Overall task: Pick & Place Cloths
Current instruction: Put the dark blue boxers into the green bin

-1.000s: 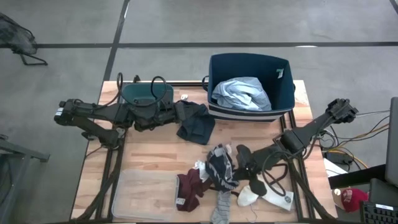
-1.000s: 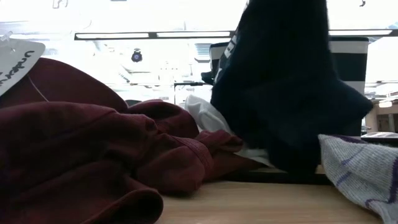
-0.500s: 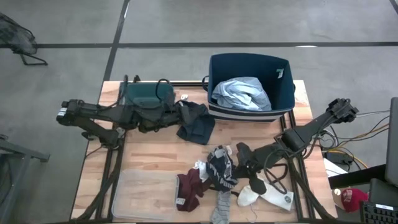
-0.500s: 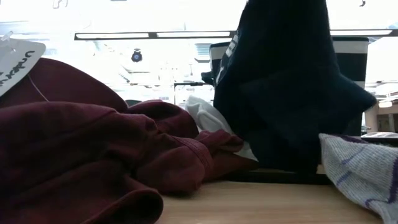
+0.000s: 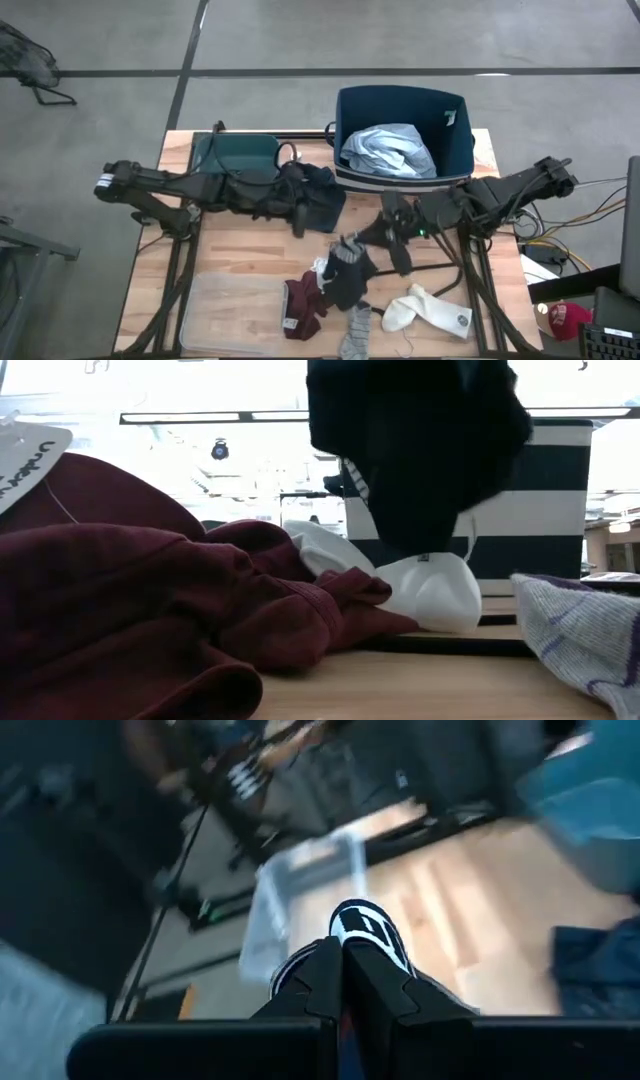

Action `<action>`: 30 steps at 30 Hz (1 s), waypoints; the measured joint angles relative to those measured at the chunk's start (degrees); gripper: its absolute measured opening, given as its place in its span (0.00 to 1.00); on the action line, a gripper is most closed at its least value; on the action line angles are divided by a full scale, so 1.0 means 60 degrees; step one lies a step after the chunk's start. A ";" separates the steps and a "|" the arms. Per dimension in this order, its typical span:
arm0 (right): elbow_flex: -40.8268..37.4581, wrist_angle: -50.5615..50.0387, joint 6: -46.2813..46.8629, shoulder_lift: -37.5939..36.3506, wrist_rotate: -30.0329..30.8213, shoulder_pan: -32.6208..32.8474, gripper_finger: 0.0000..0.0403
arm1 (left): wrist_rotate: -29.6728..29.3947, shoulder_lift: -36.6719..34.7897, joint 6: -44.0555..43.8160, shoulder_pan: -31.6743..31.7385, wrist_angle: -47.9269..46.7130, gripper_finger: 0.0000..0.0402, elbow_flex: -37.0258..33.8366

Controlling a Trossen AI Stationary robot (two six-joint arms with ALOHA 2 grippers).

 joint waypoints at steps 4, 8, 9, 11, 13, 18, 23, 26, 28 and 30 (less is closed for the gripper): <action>0.0203 0.0009 0.0725 0.0000 0.0539 -0.0336 0.02 | 0.0757 -0.0237 0.1060 -0.0098 0.0035 0.39 0.0000; 0.0314 0.0172 0.1244 0.0000 0.0622 -0.0564 0.02 | 0.1204 -0.0352 0.1889 -0.0163 0.0038 0.39 0.0000; 0.0314 0.0287 0.1345 0.0000 0.0697 -0.0584 0.02 | 0.1304 -0.0360 0.2032 -0.0163 0.0014 0.39 0.0000; 0.0314 0.0697 0.1493 0.0004 0.0897 -0.0584 0.02 | 0.1402 -0.0370 0.2082 -0.0160 -0.0122 0.39 0.0000; 0.0314 0.1244 0.1648 0.0004 0.1065 -0.0584 0.02 | 0.1401 -0.0388 0.2132 -0.0160 -0.0331 0.39 0.0000; 0.0314 0.2163 0.1550 0.0004 0.1095 -0.0584 0.02 | 0.1398 -0.0389 0.2276 -0.0160 -0.0555 0.39 0.0000; 0.0314 0.2175 0.1575 0.0004 0.1129 -0.0632 0.02 | 0.1456 -0.0389 0.1993 -0.0160 -0.0554 0.39 0.0000; 0.0314 0.2175 0.1589 0.0004 0.1251 -0.0635 0.02 | 0.1467 -0.0389 0.1921 -0.0170 -0.0550 0.39 0.0000; 0.0314 0.2175 0.1598 0.0004 0.1319 -0.0635 0.02 | 0.1467 -0.0389 0.1925 -0.0171 -0.0549 0.39 0.0000; 0.0314 0.2175 0.1600 0.0004 0.1337 -0.0635 0.02 | 0.1470 -0.0389 0.1928 -0.0171 -0.0495 0.39 0.0000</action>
